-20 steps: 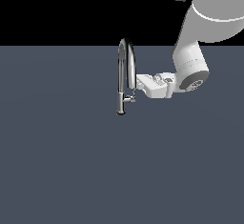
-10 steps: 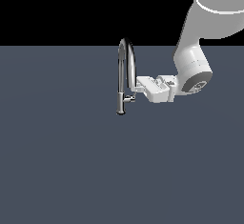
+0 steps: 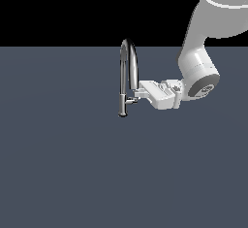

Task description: Turn on the faucet by rotating a designated handle.

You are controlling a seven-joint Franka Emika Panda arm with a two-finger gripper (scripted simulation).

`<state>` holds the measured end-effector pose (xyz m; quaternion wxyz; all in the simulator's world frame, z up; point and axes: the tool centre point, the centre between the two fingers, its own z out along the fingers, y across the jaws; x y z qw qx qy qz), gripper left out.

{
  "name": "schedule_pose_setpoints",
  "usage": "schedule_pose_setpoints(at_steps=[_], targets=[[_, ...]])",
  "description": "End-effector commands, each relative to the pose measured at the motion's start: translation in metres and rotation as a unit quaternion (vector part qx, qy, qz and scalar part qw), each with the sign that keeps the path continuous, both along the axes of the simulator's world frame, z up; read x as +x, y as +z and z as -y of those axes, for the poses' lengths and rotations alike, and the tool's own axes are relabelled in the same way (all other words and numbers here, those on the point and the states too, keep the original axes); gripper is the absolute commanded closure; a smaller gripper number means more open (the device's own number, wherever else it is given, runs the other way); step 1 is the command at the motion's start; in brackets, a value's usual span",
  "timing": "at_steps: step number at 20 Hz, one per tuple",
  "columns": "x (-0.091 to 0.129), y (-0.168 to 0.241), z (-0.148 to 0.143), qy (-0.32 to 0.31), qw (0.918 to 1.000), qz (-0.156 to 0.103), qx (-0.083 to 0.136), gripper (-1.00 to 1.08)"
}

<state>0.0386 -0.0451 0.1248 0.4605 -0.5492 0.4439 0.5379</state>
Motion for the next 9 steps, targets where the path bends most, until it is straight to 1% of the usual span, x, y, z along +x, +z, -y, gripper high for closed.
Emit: schedule_pose_setpoints(at_steps=[1, 8, 9], targets=[[-0.005, -0.014, 0.003, -0.002, 1.0, -0.004, -0.001, 1.08], [-0.021, -0.062, 0.012, -0.006, 0.9999, -0.011, -0.003, 1.08], [-0.021, -0.062, 0.012, -0.006, 0.9999, -0.011, -0.003, 1.08]])
